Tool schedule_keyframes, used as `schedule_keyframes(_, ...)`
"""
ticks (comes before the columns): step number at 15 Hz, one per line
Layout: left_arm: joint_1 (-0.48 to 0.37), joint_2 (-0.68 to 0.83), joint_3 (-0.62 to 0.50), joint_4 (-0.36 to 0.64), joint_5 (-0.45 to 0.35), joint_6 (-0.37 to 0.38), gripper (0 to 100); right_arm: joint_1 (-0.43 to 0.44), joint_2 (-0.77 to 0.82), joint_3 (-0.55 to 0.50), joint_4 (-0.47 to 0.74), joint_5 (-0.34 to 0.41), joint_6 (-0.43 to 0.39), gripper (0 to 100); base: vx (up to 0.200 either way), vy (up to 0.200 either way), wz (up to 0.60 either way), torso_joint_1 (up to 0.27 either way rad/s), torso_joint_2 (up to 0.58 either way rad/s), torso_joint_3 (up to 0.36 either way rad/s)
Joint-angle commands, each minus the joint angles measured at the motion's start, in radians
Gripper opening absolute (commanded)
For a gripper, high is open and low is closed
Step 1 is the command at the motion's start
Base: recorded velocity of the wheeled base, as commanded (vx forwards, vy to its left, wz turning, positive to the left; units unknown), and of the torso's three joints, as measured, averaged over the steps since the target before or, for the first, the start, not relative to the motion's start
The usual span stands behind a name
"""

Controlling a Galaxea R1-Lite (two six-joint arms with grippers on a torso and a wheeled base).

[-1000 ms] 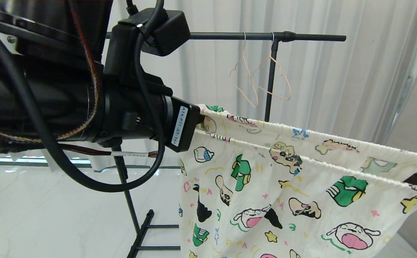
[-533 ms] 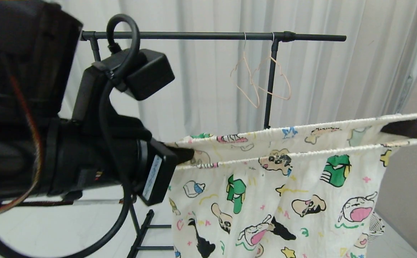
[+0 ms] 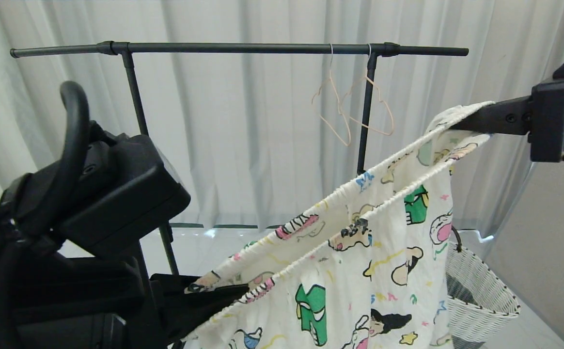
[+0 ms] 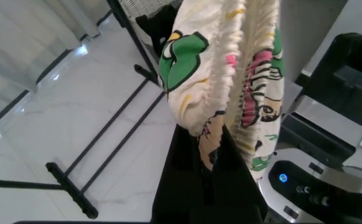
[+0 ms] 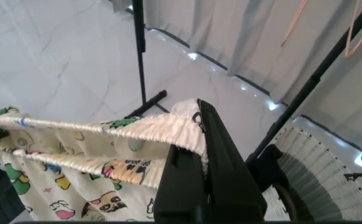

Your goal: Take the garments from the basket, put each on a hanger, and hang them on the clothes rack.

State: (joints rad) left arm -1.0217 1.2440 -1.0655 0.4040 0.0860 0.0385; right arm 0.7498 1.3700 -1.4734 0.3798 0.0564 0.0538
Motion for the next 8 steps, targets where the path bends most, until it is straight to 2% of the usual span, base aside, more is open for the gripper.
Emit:
schedule_keyframes(1,-0.008,0.006,-0.005,-0.001,0.001,0.0,0,0.0,0.008,0.007,0.008,0.0,0.0,0,0.0,0.0,0.0,0.0,0.0,0.0)
schedule_keyframes(2,0.009,0.025,-0.021,-0.005,0.012,0.003,0,0.002,-0.017,0.024,0.028,-0.001,0.0,0,0.0,0.0,0.0,0.0,0.0,0.0)
schedule_keyframes(4,0.123,0.144,-0.122,-0.068,0.115,0.003,0,0.002,-0.083,0.065,0.099,-0.001,0.0,0,0.0,0.0,0.0,0.0,0.0,0.0)
schedule_keyframes(6,0.147,0.264,-0.278,-0.106,0.221,-0.022,0,0.003,-0.126,0.1,0.137,-0.004,0.0,0,0.0,0.0,0.0,0.0,0.0,0.0)
schedule_keyframes(8,0.146,0.308,-0.353,-0.106,0.224,-0.048,0,0.003,-0.135,0.11,0.137,-0.006,-0.002,0,0.0,0.0,0.0,0.0,0.0,0.0)
